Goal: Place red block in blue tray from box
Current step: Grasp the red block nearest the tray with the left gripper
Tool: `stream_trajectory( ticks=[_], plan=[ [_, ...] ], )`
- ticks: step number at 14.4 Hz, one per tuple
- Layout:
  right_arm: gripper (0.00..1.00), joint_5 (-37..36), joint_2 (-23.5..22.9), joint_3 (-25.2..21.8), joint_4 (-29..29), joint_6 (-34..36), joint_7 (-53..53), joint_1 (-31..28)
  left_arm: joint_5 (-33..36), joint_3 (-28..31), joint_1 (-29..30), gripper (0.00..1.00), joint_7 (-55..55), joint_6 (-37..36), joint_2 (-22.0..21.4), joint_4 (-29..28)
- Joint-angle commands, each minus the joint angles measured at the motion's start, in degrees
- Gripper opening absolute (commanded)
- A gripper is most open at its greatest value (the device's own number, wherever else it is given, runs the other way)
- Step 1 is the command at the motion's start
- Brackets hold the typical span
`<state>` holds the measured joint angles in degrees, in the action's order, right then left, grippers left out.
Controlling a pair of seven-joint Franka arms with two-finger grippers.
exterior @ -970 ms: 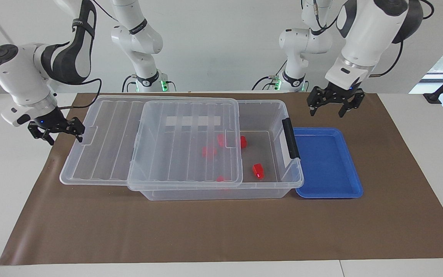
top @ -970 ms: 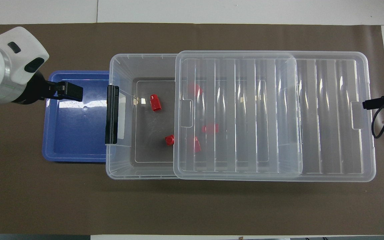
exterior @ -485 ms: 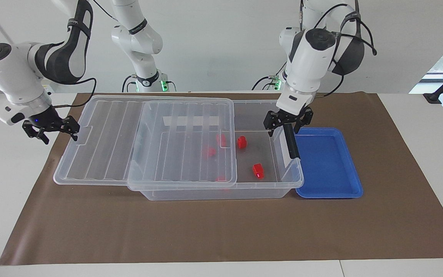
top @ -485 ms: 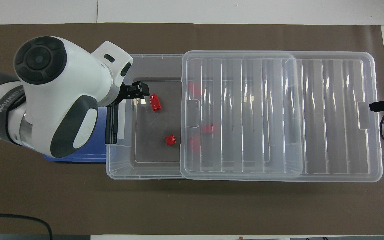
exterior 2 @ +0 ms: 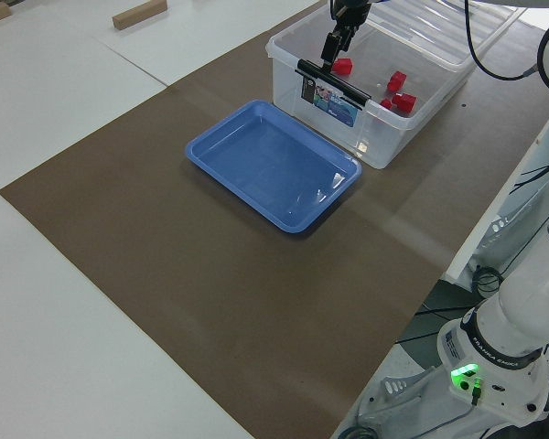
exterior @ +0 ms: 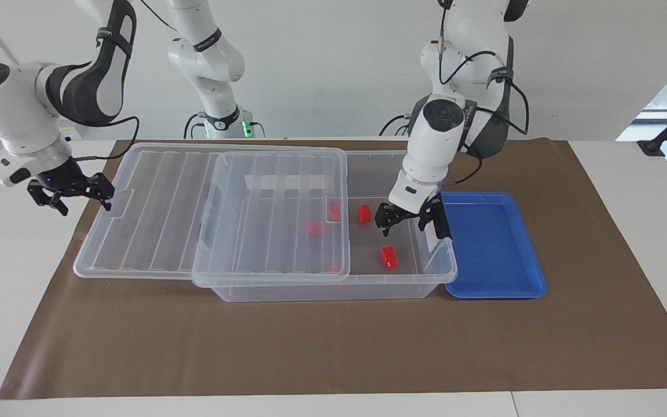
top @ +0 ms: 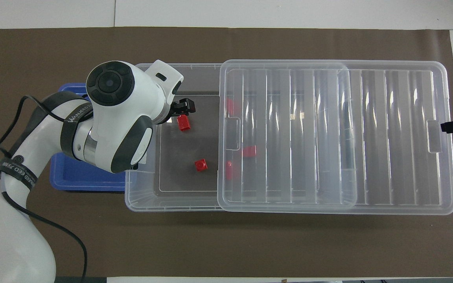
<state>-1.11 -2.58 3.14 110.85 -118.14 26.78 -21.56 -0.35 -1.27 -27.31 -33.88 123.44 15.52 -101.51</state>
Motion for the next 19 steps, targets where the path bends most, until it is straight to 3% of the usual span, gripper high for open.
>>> stream_trajectory(
  ticks=[1,6,10,16,17,18,19],
  plan=[
    [1.00,0.58,-0.06,0.37,-0.28,-0.34,2.65,-1.63,1.41,0.74,-0.99,1.00,-1.37,4.17,1.52,-1.94],
    [1.00,0.58,-0.15,0.29,-0.63,-0.34,3.63,-1.82,2.63,0.83,-2.22,1.00,-2.59,8.21,6.36,-2.37],
    [1.00,0.58,-0.67,0.63,-1.94,1.49,2.75,-1.03,2.73,0.83,-2.13,1.00,-3.04,11.81,6.71,-4.66],
    [1.00,0.06,-0.59,0.90,-14.49,17.11,-5.06,5.20,2.73,0.83,-2.22,0.97,-3.21,14.81,6.54,-7.82],
    [1.00,0.05,-0.41,0.90,-16.35,19.50,-6.55,6.00,2.73,0.83,-2.22,0.91,-3.30,15.42,6.54,-7.91],
    [1.00,0.23,-0.06,0.90,-18.11,22.05,-7.61,6.70,2.73,0.83,-2.22,0.74,-3.48,16.38,6.54,-8.00],
    [1.00,0.40,0.46,0.99,-19.60,24.51,-8.75,7.75,2.73,0.75,-2.22,0.39,-4.78,17.87,6.63,-8.09]
  ],
)
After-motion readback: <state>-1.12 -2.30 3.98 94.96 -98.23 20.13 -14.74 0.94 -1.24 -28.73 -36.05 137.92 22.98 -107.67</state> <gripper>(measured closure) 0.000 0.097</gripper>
